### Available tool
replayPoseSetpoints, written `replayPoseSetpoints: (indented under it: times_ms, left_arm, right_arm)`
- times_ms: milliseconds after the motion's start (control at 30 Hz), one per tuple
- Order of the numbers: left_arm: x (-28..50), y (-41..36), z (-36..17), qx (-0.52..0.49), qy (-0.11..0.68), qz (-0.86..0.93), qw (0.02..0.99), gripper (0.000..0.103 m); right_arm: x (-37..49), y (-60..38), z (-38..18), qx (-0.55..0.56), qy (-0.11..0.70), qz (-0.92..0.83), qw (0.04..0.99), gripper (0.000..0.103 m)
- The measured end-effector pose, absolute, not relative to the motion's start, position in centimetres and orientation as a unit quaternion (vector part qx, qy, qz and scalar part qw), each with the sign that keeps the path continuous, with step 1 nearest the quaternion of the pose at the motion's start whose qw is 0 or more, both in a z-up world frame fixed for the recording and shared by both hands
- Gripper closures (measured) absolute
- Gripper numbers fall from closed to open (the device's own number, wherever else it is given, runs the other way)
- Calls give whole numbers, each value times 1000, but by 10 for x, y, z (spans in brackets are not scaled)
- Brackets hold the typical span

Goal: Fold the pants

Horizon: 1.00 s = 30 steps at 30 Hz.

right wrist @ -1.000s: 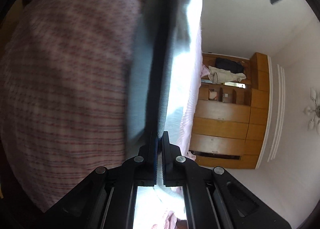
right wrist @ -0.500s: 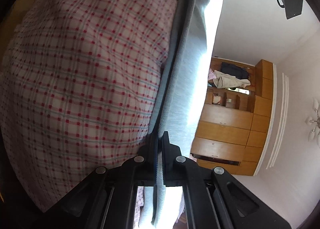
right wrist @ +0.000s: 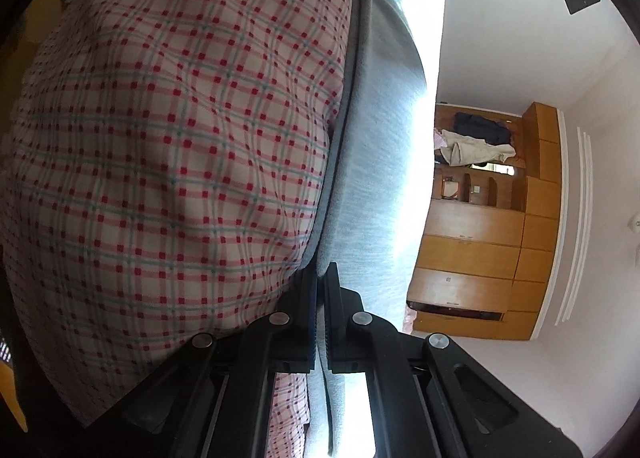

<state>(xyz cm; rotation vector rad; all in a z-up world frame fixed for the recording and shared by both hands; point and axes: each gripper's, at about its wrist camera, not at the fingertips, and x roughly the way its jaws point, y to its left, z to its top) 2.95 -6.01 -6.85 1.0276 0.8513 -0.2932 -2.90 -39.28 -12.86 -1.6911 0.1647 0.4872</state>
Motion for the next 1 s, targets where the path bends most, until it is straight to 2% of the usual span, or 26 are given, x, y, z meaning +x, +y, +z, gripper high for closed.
replayPoseSetpoints:
  times_ms: [167,367,433,500,533,567,600,633,700,900,1000]
  left_arm:
    - [30,-65,-67,482,394,-135,771,103]
    - [36,-68,-57,462,406,-132,778,94]
    - [36,-69,-52,464,404,-132,777,88]
    - [34,-70,-48,469,400,-131,776,68]
    - [33,-69,-44,464,401,-135,778,60]
    - [33,-68,-40,456,405,-139,780,45]
    - [30,-67,-34,443,406,-147,786,37]
    - [28,-65,-30,433,408,-152,789,34]
    - [27,-62,-21,408,421,-156,794,30]
    - [32,-39,18,216,479,-188,830,29]
    - [39,-36,33,163,480,-188,841,29]
  right_arm:
    - [-30,-380,-122,-739,89,223,630,103]
    - [-18,-369,-97,-725,108,241,637,103]
    - [-16,-364,-92,-731,104,241,630,103]
    - [-14,-360,-85,-730,106,248,628,103]
    - [-13,-358,-81,-723,114,254,632,101]
    - [-11,-356,-77,-711,126,261,640,99]
    - [-8,-353,-69,-698,138,269,649,89]
    - [-5,-350,-58,-681,152,279,660,71]
    - [-2,-347,-40,-650,168,297,679,52]
    - [17,-339,17,-505,257,358,742,49]
    - [34,-346,37,-409,300,373,777,49]
